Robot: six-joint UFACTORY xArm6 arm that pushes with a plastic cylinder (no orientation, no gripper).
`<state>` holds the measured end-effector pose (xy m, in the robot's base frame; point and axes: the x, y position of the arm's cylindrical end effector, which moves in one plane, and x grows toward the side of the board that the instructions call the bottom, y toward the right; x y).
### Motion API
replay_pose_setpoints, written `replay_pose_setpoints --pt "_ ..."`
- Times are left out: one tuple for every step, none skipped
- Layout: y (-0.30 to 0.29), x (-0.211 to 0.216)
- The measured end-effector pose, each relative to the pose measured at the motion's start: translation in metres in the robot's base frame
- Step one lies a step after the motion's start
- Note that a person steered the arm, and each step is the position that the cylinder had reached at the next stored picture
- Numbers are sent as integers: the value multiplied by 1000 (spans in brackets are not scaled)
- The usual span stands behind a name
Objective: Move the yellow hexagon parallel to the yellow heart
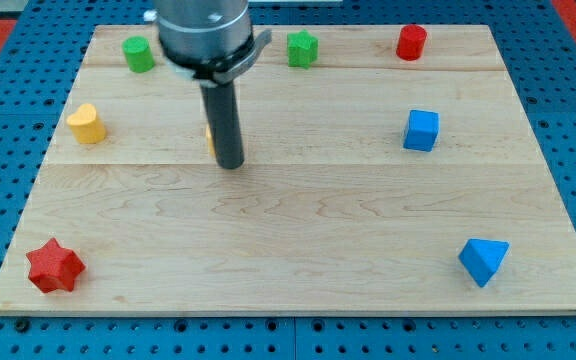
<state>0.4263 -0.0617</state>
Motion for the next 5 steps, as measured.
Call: replay_pose_setpoints --pt "6 -33" --pt "-15 -6" --pt "-49 -13" --pt "-66 -55" --pt "-5 -38"
